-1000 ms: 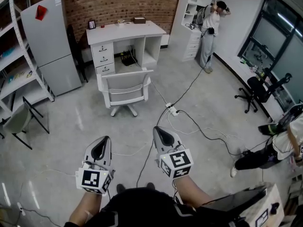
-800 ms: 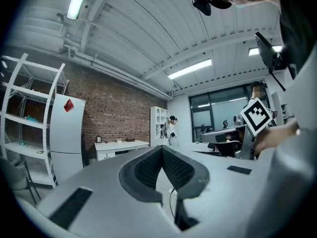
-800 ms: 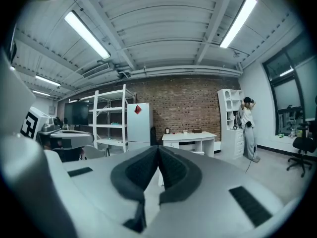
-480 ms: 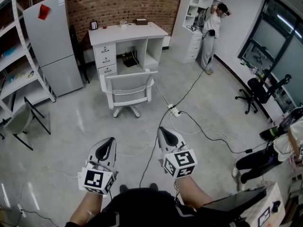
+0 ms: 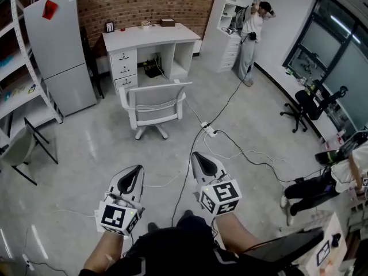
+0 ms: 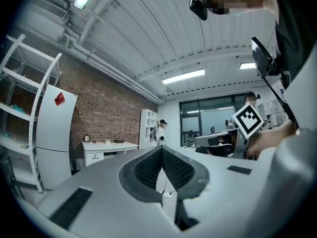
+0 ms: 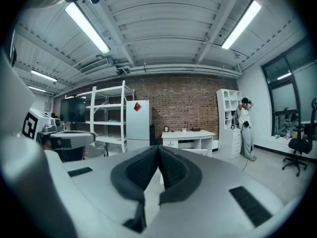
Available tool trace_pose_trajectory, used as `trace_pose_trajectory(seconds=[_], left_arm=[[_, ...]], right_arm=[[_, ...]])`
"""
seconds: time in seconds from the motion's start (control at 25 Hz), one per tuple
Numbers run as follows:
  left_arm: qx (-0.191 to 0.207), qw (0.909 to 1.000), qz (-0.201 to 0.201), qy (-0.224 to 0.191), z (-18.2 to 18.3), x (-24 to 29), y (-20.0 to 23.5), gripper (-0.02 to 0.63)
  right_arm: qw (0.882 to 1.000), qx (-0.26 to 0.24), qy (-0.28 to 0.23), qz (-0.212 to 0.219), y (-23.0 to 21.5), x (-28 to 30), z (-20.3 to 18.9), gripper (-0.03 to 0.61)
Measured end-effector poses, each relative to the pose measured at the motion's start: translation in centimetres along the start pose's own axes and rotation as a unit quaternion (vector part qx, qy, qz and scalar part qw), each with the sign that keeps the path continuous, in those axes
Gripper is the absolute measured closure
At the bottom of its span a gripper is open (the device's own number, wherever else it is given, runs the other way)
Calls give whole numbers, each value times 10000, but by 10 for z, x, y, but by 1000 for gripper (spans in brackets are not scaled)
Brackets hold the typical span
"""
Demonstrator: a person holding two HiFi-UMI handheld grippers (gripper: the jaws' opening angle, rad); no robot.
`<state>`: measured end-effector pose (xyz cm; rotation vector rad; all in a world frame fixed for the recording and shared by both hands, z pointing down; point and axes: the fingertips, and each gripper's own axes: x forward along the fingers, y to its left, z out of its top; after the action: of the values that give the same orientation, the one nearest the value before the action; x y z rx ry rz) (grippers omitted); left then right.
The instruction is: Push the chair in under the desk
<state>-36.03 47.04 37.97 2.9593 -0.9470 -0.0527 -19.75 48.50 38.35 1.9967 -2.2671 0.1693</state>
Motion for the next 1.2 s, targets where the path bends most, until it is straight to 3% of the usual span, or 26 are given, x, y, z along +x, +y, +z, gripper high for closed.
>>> trace_pose_trajectory(seconds=[0.4, 0.72, 0.84, 1.0, 1.2], left_arm=[[-34, 9994, -181, 291, -13, 24, 17, 606], [-102, 9991, -359, 197, -7, 79, 30, 606], [-250, 9990, -291, 208, -9, 105, 37, 606], [-124, 9994, -267, 187, -9, 139, 42, 606], [-439, 9990, 43, 59, -7, 174, 56, 606]], right_arm=[[9996, -37, -2, 265, -5, 43, 1, 571], [9991, 45, -81, 420, -48, 96, 13, 571], [9988, 81, -78, 468, -68, 116, 14, 571], [9984, 68, -8, 564, -92, 141, 15, 571], [9974, 82, 5, 715, -121, 162, 14, 571]])
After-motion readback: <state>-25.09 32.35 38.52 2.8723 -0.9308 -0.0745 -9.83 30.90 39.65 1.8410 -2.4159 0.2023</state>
